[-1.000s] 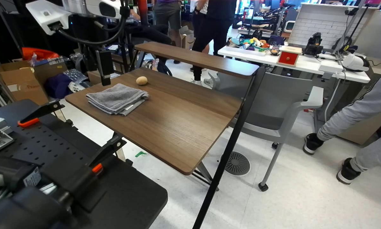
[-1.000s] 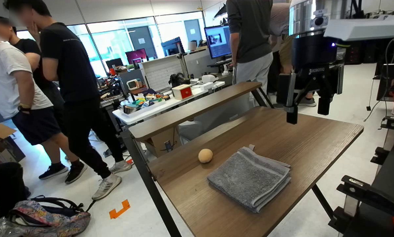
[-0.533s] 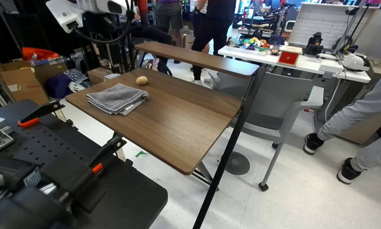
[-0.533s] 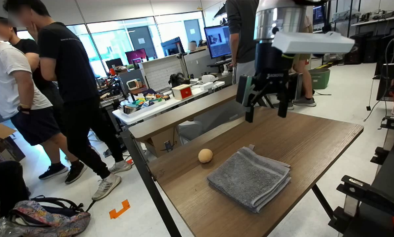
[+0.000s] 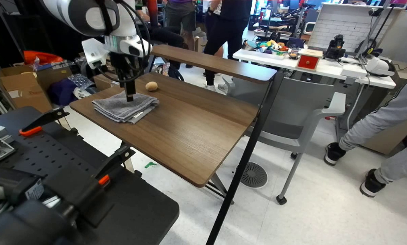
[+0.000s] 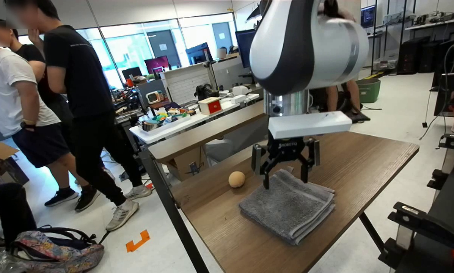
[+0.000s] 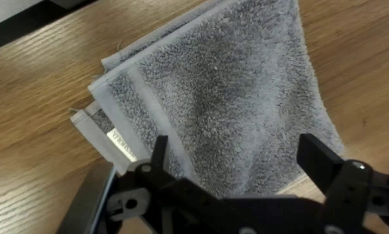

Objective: Use the grey towel to wipe the table

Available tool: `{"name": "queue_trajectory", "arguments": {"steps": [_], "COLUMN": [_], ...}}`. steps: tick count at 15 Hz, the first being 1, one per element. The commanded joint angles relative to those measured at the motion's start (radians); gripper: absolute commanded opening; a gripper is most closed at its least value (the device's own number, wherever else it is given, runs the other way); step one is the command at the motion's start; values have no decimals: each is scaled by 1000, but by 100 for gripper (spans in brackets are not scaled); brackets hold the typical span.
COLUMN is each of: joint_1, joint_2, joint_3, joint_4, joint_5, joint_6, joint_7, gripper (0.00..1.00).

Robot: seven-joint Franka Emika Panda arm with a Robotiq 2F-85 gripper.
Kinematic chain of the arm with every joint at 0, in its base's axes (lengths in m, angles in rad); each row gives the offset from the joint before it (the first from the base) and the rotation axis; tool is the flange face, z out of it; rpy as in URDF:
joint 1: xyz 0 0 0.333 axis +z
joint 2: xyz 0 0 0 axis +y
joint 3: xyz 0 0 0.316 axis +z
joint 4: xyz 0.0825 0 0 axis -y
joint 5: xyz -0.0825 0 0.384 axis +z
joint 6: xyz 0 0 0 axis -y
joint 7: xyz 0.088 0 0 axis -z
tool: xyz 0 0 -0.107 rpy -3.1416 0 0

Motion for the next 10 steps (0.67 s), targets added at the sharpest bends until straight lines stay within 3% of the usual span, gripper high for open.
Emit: {"name": "queue_trajectory", "arguments": {"steps": [1, 8, 10], "joint_1": [9, 11, 19], "joint_2": [137, 158, 182], "joint_3": [7, 3, -34], "joint_4": [141, 146, 168], "joint_5": [12, 7, 2], "joint_6": [-70, -80, -44], "joint_7": [45, 50, 79], "gripper": [100, 100, 100]}}
